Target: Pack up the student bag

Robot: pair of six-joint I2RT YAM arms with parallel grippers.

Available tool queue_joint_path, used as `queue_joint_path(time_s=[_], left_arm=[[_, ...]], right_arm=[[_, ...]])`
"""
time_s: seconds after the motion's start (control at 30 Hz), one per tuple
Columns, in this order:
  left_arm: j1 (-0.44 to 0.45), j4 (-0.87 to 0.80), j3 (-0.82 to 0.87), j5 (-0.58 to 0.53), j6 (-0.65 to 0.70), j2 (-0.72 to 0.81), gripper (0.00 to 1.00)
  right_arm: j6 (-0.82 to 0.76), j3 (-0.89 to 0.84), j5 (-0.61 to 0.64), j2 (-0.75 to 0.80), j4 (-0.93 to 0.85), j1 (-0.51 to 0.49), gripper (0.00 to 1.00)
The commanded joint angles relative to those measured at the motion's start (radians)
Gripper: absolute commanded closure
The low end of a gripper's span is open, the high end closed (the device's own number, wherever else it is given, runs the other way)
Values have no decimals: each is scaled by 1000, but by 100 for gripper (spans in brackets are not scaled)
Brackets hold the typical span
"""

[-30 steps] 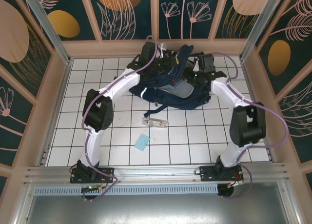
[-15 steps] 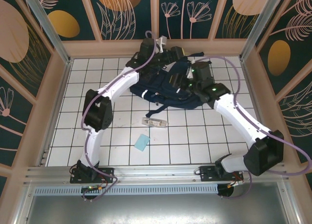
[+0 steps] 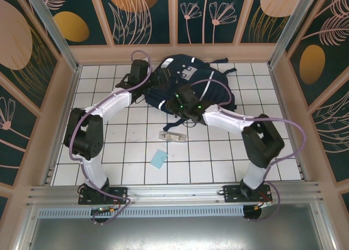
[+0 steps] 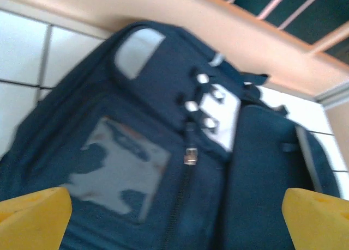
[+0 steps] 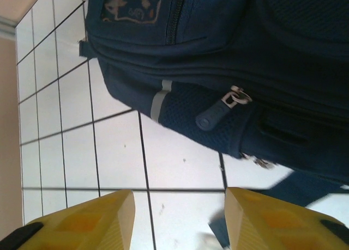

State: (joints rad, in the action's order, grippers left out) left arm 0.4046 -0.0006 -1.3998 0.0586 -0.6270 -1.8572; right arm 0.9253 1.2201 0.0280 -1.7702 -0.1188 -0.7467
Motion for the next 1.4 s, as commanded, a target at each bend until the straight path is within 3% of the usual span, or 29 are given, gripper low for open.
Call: queue_joint_path(time_s=[0.0,0.17,0.7,0.83,0.93,1.2,1.37], left_arm=[[-19,60,-2,-35,41,-30,1],[-50,95,26,19,16,-91,3],[-53,328,238,262,-101,-235,32],[-53,415,337,298,-151,-220,33],[-53,429,369,305,-161,-211,33],[-54,371,327,269,-151,-216,32],[-60,287,238,218,-148,-247,31]], right_arm=[[115,78,76,-62,-9,-2,55],[176,102,90,-122,-19,14,59],[198,295,198,-312,-243,47,56],[187,364,221,-363,-278,43,56],[186,365,221,-386,-280,52,61],[178,261,211,-324,-222,64,99],[90,197,174,-222,-193,72,100]])
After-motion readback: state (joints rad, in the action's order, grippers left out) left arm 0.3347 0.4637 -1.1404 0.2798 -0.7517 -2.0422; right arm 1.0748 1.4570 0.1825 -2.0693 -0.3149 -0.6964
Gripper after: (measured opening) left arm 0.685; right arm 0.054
